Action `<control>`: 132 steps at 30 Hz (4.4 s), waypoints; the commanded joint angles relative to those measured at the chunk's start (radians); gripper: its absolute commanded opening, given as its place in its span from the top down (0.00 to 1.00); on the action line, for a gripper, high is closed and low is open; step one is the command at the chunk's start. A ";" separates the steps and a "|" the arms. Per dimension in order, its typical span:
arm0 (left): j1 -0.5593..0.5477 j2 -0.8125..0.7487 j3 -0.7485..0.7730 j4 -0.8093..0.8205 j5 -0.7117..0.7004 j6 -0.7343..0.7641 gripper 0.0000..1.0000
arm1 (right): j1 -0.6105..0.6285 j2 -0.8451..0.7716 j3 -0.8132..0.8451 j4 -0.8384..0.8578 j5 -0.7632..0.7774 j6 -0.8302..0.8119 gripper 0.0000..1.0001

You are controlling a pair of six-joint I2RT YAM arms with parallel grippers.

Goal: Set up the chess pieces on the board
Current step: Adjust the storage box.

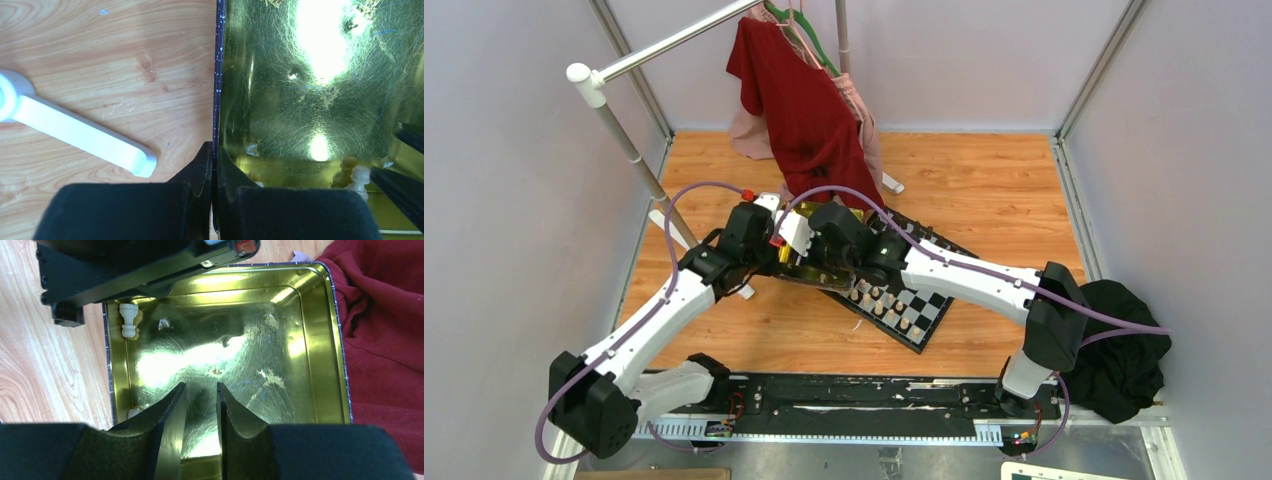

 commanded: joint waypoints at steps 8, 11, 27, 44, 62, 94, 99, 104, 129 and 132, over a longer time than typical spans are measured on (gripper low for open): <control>-0.004 0.265 0.405 -0.355 -0.184 -0.084 1.00 | -0.027 -0.062 -0.019 0.056 0.098 0.018 0.65; -0.002 0.348 0.546 -0.508 -0.206 -0.094 1.00 | -0.035 -0.085 -0.039 0.073 0.108 0.021 0.65; 0.034 0.216 0.413 -0.836 0.028 -0.209 1.00 | -0.061 -0.195 -0.140 0.138 0.124 0.057 0.65; 0.034 0.176 0.352 -0.800 -0.085 -0.234 1.00 | -0.059 -0.198 -0.139 0.111 0.034 0.068 0.64; 0.034 0.013 0.150 -0.586 -0.383 -0.306 1.00 | -0.058 -0.145 -0.128 0.108 0.005 0.071 0.62; 0.033 -0.120 -0.002 -0.153 -0.506 -0.295 1.00 | -0.064 -0.031 0.008 0.098 -0.121 0.177 0.49; 0.033 -0.169 -0.054 -0.107 -0.555 -0.373 1.00 | -0.072 0.003 0.068 0.076 -0.068 0.212 0.43; 0.033 -0.230 -0.126 -0.039 -0.602 -0.459 1.00 | -0.094 0.090 0.161 0.022 -0.065 0.258 0.41; 0.014 -0.289 -0.220 0.055 -0.530 -0.554 1.00 | -0.134 0.281 0.344 -0.058 -0.006 0.294 0.47; 0.013 -0.296 -0.222 0.052 -0.528 -0.546 1.00 | -0.135 0.307 0.376 -0.078 0.010 0.295 0.58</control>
